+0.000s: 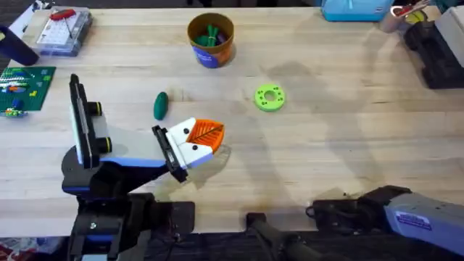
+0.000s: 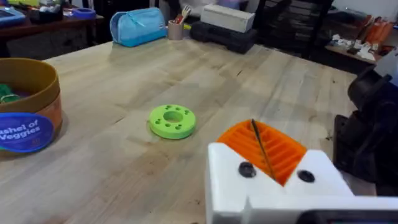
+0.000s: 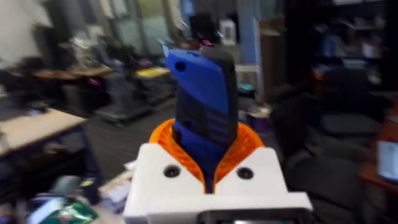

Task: Pick up the gripper from the table and insert it into the empty holder that is missing its gripper. Then pick up a screw, insert it into the mounting hole, and use the screwdriver to tighten it. Finally, clean up the table by picking up the vegetable and placing it into the bucket.

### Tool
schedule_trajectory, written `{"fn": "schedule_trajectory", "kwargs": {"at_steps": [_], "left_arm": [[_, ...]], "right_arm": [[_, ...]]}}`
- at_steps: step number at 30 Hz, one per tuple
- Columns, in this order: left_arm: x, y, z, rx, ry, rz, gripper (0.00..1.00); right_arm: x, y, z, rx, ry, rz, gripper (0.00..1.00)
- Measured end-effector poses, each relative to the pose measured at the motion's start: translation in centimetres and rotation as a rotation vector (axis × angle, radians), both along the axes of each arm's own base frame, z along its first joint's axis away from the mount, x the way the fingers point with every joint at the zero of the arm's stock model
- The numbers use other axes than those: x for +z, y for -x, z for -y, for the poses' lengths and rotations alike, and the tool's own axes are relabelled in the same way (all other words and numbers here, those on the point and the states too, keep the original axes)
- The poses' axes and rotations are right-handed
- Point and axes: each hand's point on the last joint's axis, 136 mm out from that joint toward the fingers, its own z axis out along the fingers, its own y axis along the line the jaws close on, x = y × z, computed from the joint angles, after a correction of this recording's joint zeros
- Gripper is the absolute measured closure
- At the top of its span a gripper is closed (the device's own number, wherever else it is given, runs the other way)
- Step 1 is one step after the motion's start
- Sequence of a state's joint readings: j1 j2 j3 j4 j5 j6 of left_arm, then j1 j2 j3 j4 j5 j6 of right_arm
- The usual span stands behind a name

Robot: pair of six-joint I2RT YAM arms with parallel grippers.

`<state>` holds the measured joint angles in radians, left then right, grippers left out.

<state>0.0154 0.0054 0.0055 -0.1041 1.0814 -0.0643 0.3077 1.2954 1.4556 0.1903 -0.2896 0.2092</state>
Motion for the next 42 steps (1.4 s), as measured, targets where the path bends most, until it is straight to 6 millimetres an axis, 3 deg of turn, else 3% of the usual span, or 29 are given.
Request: {"fn": "schedule_trajectory", "kwargs": {"at_steps": [4, 9, 12, 20, 26, 30, 42], "left_arm": [[0.0, 0.0, 0.0, 0.000, 0.000, 0.000, 0.990], [0.0, 0.0, 0.0, 0.000, 0.000, 0.000, 0.990], [0.0, 0.0, 0.0, 0.000, 0.000, 0.000, 0.990], [0.0, 0.0, 0.0, 0.000, 0.000, 0.000, 0.990], [0.0, 0.0, 0.0, 0.000, 0.000, 0.000, 0.990], [0.0, 0.0, 0.0, 0.000, 0.000, 0.000, 0.990], [0.0, 0.0, 0.0, 0.000, 0.000, 0.000, 0.990]], "right_arm": [[-0.6, 1.5, -2.5, 0.147, -0.084, 0.086, 0.976], [-4.9, 2.5, -4.8, 0.316, -0.113, 0.027, 0.977], [-6.5, 3.2, -6.1, 0.419, -0.116, -0.018, 0.977], [-7.2, 7.5, -10.6, 0.674, -0.096, -0.037, 0.977], [-7.4, 10.3, -13.0, 0.798, -0.081, -0.030, 0.977], [-7.4, 11.7, -13.8, 0.855, -0.068, -0.020, 0.977], [-7.7, 13.4, -14.9, 0.919, -0.051, -0.017, 0.977]]}}
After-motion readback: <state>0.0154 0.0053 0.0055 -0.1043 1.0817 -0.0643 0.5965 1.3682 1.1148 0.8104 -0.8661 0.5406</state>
